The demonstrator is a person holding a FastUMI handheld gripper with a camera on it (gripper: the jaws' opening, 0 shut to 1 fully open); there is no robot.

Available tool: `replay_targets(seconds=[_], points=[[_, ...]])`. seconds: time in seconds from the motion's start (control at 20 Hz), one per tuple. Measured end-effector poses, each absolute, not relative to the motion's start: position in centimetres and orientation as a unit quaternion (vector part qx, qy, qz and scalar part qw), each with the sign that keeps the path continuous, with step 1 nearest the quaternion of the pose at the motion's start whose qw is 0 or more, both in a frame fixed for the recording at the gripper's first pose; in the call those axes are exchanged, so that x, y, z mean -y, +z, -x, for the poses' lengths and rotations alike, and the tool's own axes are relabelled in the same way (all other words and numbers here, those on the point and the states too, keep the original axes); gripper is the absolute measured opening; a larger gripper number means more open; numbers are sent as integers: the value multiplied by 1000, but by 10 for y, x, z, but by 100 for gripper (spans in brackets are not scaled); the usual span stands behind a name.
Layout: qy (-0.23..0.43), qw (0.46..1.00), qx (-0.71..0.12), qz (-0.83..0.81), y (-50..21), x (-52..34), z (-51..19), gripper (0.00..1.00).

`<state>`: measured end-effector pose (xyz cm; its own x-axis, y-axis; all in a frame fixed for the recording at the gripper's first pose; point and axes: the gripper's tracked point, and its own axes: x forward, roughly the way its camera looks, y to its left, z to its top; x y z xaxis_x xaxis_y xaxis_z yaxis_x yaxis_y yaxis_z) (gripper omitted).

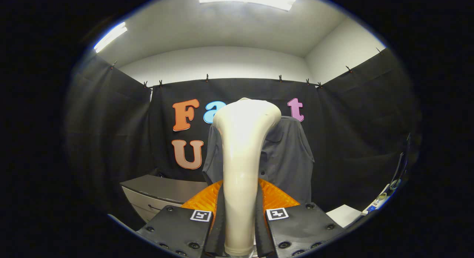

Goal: Iron the clothes twice with a garment steamer, once on the left side and once on the right side.

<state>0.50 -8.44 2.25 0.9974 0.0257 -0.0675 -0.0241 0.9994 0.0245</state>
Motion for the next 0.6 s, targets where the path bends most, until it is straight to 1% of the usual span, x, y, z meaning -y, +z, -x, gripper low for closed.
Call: replay_targets(seconds=[0.6], points=[[10,999,-43,-16,17,87,-6,40]])
